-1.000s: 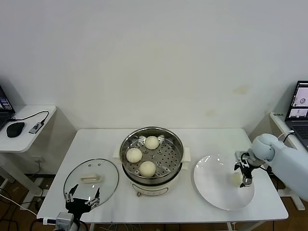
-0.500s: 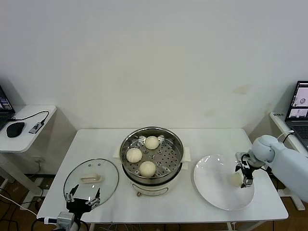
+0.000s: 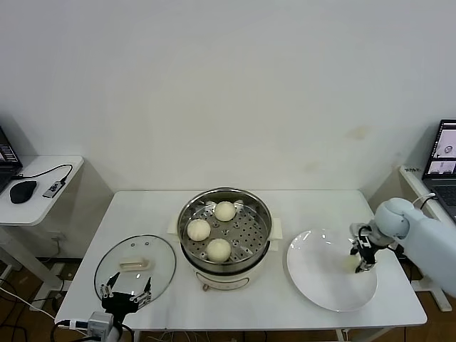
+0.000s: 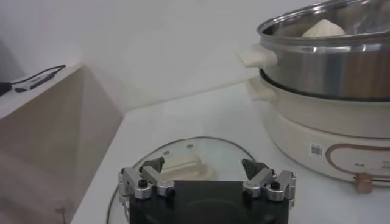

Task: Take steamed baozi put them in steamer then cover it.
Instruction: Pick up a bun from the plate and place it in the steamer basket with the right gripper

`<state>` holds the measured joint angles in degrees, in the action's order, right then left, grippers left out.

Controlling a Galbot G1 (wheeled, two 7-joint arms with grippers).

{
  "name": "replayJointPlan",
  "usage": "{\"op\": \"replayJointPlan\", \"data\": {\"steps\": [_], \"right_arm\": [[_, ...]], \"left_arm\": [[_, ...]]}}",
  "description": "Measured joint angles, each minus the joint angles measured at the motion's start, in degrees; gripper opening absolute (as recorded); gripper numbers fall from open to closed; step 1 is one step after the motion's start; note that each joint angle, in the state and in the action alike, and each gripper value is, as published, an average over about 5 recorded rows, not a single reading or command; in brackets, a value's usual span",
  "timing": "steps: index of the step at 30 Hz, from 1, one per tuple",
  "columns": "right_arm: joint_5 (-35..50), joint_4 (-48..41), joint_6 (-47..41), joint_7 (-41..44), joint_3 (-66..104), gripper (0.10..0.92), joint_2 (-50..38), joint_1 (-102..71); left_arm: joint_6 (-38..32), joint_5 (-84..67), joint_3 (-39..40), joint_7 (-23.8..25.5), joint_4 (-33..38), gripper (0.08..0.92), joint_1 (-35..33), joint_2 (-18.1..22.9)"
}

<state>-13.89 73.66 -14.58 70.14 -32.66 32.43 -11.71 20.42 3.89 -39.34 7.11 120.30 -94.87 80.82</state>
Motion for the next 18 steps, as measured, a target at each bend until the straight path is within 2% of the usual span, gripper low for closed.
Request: {"op": "replayJointPlan", "data": {"steps": [10,18], "right_arm": [[8.3,5.7,-3.7,0.2,-9.2,0.535,-2.3,12.9],[18.8,10.4,-9.1,0.1,-19.9,0.535,0.2,27.9]], "left_arm": [[0.2,1.4,0.0,0.7,0.4,0.823,0.9,-0.1],[0.5,2.2,-0.5,0.9,1.8,0.823,0.9,-0.4]]}}
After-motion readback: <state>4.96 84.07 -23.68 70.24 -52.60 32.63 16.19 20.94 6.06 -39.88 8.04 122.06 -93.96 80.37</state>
